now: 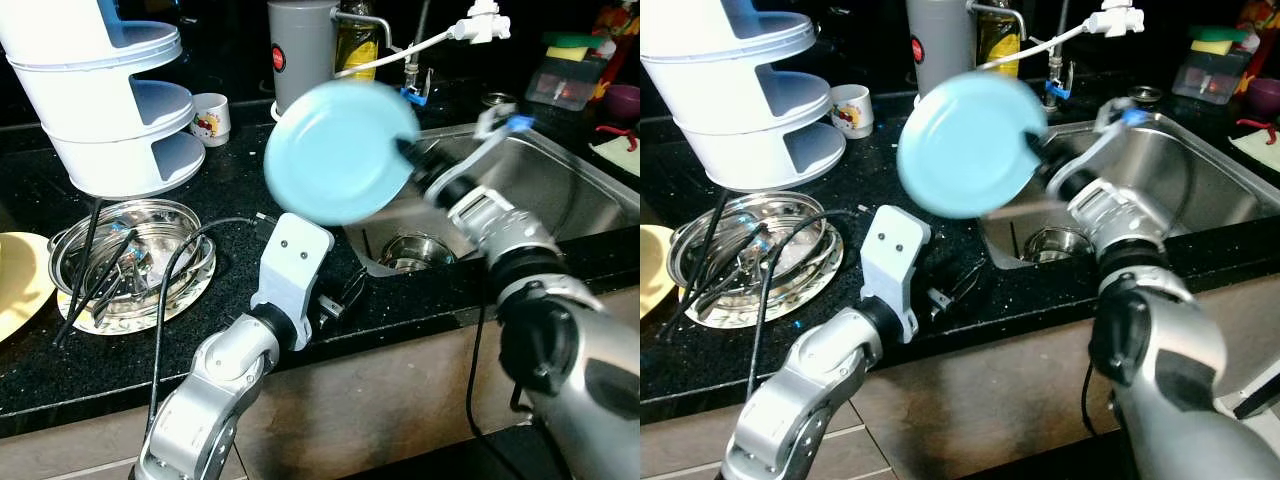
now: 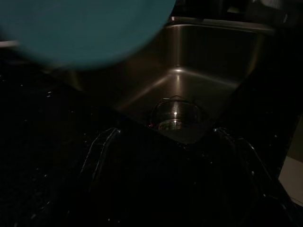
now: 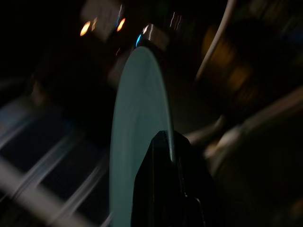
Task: Kitchen organization
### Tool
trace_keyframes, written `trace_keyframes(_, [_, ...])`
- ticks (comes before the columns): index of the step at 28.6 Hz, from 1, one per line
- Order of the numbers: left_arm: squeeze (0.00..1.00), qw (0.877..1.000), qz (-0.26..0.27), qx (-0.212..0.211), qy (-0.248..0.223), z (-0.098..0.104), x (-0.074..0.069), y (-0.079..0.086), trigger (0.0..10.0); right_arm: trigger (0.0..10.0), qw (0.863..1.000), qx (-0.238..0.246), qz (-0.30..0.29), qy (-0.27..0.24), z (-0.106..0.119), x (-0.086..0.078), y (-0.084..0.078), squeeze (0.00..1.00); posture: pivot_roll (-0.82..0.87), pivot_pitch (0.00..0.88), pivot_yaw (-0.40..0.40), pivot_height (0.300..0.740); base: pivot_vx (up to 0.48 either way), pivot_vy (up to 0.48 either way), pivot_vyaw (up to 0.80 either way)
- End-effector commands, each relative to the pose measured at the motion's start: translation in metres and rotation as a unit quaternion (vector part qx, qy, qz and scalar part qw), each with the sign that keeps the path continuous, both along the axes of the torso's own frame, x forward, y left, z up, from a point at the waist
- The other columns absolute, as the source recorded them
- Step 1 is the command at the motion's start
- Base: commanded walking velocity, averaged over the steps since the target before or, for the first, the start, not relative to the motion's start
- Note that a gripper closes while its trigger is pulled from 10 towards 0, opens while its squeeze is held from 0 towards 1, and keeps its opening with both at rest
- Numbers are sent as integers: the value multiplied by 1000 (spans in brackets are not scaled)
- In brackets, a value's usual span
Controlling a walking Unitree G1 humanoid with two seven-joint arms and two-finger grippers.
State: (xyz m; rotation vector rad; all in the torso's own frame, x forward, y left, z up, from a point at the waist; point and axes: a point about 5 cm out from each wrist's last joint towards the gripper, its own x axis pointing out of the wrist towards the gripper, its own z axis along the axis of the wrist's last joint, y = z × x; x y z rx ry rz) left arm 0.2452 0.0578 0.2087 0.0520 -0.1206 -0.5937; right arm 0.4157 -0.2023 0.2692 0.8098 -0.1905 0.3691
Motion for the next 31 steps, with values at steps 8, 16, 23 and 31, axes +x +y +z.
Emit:
trace_keyframes(8, [0, 1000, 1, 2, 10, -4, 1, 0, 10000, 0, 943, -267, -194, 41, 2, 1, -24, 0, 36, 0, 15, 740, 0, 0, 0])
trace_keyframes(16, [0, 1000, -1, 4, 9, -4, 2, -1, 10000, 6392, 864, -465, -153, 117, -37, 4, 0, 0, 39, 0, 14, 740, 0, 0, 0])
trace_keyframes(23, [0, 1000, 1, 6, 11, -6, 1, 0, 10000, 10000, 825, -534, -55, 176, -85, -4, 23, 0, 43, 0, 11, 740, 0, 0, 0])
trace_keyframes(31, [0, 1000, 3, 9, 10, -8, 2, 1, 10000, 10000, 864, -468, -83, 167, -79, -2, 19, 1000, 44, 0, 11, 740, 0, 0, 0])
